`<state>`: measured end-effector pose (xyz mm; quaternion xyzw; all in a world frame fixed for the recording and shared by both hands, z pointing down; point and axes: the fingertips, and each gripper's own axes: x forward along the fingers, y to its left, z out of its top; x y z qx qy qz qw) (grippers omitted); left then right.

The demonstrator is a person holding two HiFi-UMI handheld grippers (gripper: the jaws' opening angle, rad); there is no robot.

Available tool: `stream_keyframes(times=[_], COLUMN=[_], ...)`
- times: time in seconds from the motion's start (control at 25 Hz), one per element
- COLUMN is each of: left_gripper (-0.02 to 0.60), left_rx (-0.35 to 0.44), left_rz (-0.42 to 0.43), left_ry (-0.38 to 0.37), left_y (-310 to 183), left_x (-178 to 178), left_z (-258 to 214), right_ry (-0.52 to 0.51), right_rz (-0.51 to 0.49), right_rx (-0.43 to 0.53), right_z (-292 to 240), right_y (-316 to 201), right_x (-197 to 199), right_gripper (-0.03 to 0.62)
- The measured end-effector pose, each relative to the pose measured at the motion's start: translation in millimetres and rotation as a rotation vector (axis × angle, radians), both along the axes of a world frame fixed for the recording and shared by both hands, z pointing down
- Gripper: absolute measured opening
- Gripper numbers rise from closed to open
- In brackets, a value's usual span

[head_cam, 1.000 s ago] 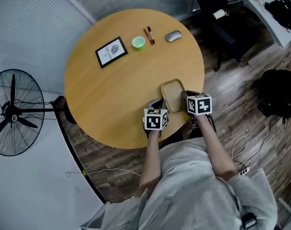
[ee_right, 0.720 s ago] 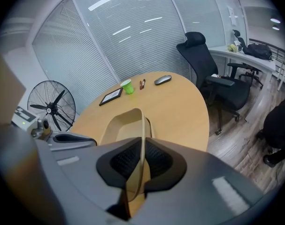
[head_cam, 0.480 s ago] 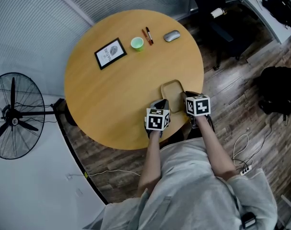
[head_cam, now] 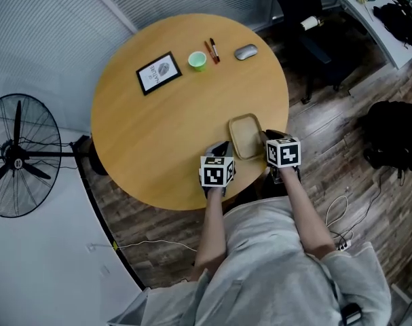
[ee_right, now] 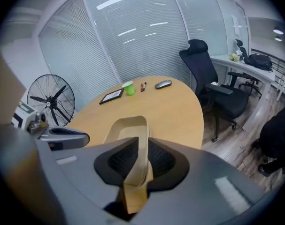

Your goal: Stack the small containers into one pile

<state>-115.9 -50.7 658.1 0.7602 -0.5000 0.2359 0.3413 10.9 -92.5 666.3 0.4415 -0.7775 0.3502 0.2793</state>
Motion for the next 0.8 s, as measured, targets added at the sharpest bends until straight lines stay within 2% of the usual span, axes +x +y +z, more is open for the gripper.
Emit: stream_keyframes(times=[0.28,0.4,0.8], left_gripper=[0.006,0.006,0.006], left_rx=[0.029,0.031,0.035], left_rz=[-0.077,-0.095,-0.129], left_ry=[-0.001,-0.01,-0.026], left_y=[7,21,79], left_x=[1,7,45], left_z=[-17,-25,-34], right_ry=[-0.082,-0.105,-0.121], right_rz=[-0.112,-0.126,-0.213], right_rx=[0.062,0.067,0.089], right_z=[-24,-32,-46], right_y=[8,20,69], right_x=[-10,-5,22], right_gripper=[0.06,0.057,0.054])
